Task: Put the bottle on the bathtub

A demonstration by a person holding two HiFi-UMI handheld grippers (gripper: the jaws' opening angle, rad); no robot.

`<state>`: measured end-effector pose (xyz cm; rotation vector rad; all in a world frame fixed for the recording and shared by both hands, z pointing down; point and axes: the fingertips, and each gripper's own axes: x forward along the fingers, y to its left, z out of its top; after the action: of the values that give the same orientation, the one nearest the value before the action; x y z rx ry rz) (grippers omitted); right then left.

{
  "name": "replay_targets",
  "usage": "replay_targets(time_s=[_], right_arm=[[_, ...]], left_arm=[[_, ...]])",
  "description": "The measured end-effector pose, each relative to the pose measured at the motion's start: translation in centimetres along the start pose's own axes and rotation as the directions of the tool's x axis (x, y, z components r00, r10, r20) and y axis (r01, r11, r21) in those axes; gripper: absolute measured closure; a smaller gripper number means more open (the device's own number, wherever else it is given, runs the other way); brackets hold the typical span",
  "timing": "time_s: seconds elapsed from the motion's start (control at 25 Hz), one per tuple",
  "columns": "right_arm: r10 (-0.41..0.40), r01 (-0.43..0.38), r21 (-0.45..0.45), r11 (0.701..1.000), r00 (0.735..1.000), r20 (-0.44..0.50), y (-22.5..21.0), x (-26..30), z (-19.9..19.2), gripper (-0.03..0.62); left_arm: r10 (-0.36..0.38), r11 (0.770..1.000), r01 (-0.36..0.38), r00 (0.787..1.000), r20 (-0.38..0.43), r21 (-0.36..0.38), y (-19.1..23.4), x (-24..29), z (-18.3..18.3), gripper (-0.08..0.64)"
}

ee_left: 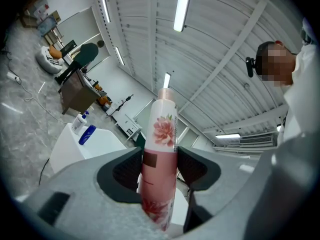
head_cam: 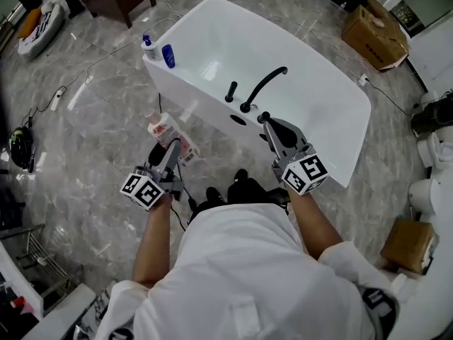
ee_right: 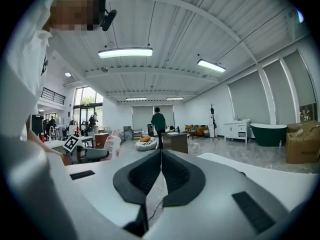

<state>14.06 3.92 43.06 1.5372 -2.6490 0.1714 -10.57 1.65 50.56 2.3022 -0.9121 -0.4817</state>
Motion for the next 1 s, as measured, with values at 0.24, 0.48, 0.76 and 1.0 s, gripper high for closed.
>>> replay_targets(time_s=[0.24,0.48,0.76,1.0], right_arm=[[-0.005,0.005,0.008,1.0,1.0,-0.005,-2.0,2.7,0.2,0.577],[0.029,-0.028,0.032,0.999,0.999,-0.032,-4.1,7.6,-0.7,0.577],[0.108,-0.108,0.076,0.991,0.994,-0.005,-6.3,17.5,-0.8,0.577],[0.139,-0.136,0.083,0.987,0.99,-0.03,-8.8,24.4,-1.8,0.577]], left_arm=[[0.031,0.999,-0.031,0.999,-0.015,-0.025,3.4,1.8,0.9,0.337],[0.072,0.997,-0.073,0.997,-0.036,-0.022,6.6,4.0,2.0,0.337],[0.082,0.997,-0.083,0.993,-0.083,-0.006,11.4,9.2,4.6,0.337],[0.092,0.996,-0.09,0.988,-0.127,0.022,15.3,14.8,6.9,0.339]])
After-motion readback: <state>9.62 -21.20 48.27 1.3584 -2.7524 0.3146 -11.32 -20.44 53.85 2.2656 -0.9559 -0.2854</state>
